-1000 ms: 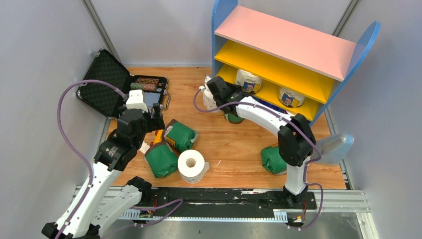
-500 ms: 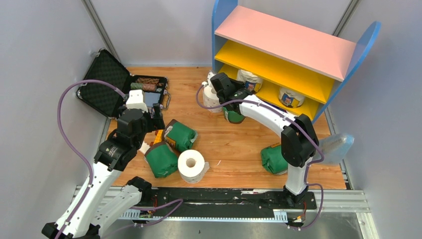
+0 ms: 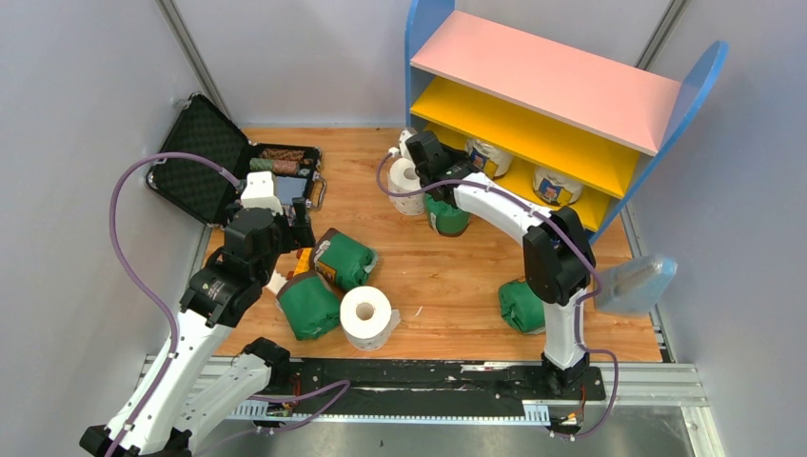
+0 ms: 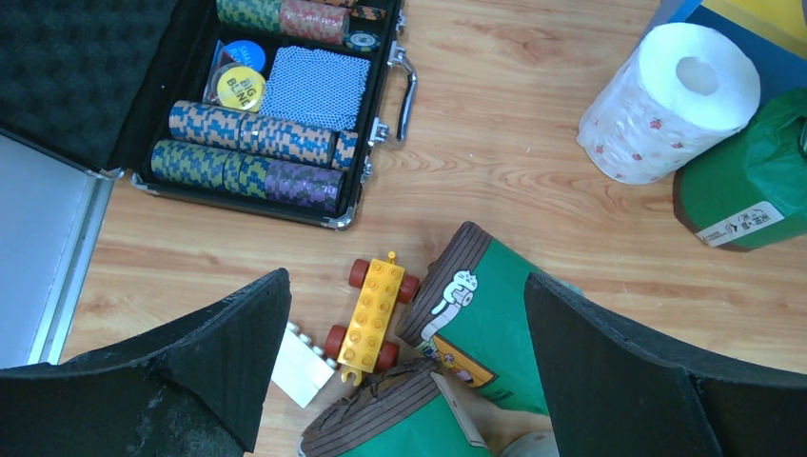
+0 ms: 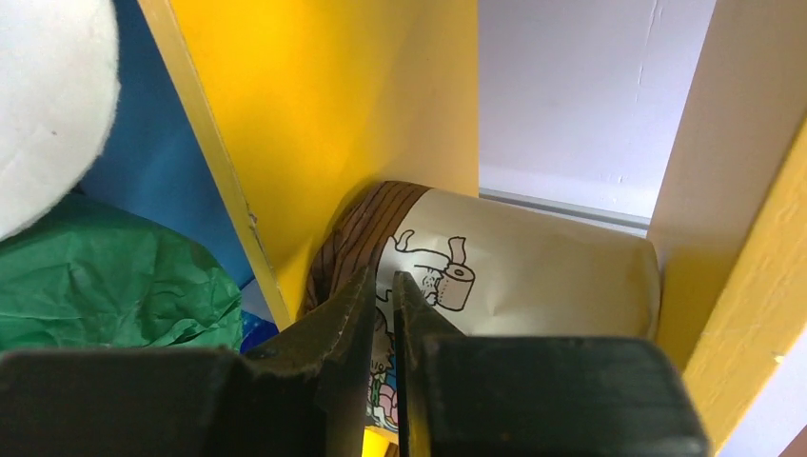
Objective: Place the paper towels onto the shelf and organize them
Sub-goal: Place the paper towel on the shelf.
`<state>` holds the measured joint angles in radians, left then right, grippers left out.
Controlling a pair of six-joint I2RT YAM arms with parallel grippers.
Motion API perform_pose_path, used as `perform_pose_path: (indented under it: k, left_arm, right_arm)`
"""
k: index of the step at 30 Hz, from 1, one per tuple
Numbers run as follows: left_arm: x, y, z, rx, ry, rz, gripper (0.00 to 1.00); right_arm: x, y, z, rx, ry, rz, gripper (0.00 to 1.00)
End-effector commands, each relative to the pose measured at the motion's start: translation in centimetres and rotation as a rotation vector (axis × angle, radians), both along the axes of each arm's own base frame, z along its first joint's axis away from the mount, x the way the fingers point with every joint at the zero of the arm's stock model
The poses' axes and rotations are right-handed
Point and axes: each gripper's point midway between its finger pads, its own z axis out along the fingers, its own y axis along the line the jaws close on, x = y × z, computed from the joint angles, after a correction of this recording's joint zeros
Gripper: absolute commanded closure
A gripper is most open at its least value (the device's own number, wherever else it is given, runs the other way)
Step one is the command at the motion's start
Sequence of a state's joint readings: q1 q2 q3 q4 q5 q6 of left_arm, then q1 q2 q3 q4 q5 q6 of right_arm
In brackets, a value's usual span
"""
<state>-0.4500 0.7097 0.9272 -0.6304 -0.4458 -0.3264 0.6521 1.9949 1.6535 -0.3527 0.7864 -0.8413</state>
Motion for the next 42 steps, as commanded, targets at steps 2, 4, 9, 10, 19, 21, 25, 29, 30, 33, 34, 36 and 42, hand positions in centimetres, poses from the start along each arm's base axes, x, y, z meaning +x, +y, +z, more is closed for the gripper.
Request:
perform_pose_path:
  k: [2,4,9,10,19,21,25,29,30,33,34,36,42]
  left_arm:
    - [0.4,0.1,0.4,0.002,-0.026,0.007,0.0]
    - [0.4,0.1,0.4,0.003,-0.023,0.007,0.0]
    - [0.5,0.2,0.3,0.008,-0.022,0.012,0.0]
    - [0.5,0.2,0.3,0.008,-0.023,0.013,0.0]
    - [0.6,0.1,0.1,0.012,-0.015,0.013,0.0]
    - [0.6,0.1,0.0,0.012,-0.012,0.013,0.0]
    - [0.7,0.1,0.0,0.013,-0.01,0.014,0.0]
    - [0.7,0.1,-0.1,0.016,-0.007,0.015,0.0]
    - [0.7,0.1,-0.1,0.017,-0.007,0.016,0.0]
    - [0.7,0.2,-0.2,0.019,-0.005,0.017,0.0]
    - [0.7,0.2,-0.2,0.019,-0.004,0.017,0.0]
    - [0.8,0.2,-0.2,0.021,-0.003,0.019,0.0]
    - [0.8,0.1,-0.3,0.022,0.001,0.018,0.0]
  right_arm:
    - [0.9,0.0,3.0,0.068,-0.088,-0.024,0.85]
    - [0.3,0.5,3.8,0.092,-0.101,-0.009,0.85]
    - [-1.5,1.7,5.7,0.156,-0.13,0.023,0.83]
    - [-1.9,1.8,6.1,0.178,-0.139,0.024,0.82]
    - [-4.3,0.1,6.1,0.188,-0.141,-0.001,0.79]
    - [-4.4,-0.5,5.7,0.183,-0.135,-0.014,0.78]
    - [-3.9,-2.1,5.3,0.177,-0.135,-0.056,0.78]
    - [-2.8,-3.3,5.0,0.193,-0.133,-0.077,0.78]
    - [-2.6,-3.5,4.8,0.192,-0.132,-0.082,0.78]
    - [-1.9,-3.8,4.6,0.194,-0.132,-0.088,0.78]
    - [-1.7,-3.8,4.5,0.194,-0.13,-0.088,0.78]
    - [-1.5,-3.8,4.4,0.194,-0.129,-0.086,0.78]
    - [-2.5,-2.1,5.3,0.211,-0.142,-0.048,0.78]
